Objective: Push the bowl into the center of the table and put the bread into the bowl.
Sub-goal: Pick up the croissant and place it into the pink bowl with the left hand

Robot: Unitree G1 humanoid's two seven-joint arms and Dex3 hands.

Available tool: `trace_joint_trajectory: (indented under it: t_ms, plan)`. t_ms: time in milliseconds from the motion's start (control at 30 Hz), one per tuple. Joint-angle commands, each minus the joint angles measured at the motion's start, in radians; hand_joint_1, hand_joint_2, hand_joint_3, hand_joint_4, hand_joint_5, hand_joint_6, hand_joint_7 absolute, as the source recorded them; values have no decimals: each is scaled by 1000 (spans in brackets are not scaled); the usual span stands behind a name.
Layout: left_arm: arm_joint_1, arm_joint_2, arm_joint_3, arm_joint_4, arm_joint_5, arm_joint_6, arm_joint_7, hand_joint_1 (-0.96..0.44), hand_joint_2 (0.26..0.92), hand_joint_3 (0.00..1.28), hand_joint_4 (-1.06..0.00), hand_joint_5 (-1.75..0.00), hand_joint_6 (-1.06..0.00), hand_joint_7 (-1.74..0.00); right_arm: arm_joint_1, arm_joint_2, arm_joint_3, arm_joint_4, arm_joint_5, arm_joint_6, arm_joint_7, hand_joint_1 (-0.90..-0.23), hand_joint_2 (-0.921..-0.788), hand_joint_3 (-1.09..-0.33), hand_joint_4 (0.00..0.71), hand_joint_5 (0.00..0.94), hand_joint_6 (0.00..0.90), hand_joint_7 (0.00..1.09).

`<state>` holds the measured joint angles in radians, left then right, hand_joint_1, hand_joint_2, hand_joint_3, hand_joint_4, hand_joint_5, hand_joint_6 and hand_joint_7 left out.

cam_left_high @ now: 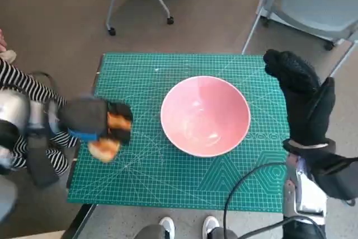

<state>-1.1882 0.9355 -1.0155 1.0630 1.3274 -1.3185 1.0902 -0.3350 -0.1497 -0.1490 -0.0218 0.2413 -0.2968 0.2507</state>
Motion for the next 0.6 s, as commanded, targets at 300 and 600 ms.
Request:
trace_joint_trajectory:
  t_ms: [300, 600]
  plan:
    - [-6, -73, 305, 2, -362, -161, -95, -1, 920, 86, -704, -1035, -576, -1325, 3, -5, -12, 23, 23, 11, 11, -691, -921, -668, 203, 0, 110, 538]
    - [20, -127, 426, -38, -507, -145, -336, 0, 920, 101, -707, -1045, -539, -1351, -4, -6, -13, 34, 27, 3, 17, -687, -921, -668, 201, 0, 111, 537]
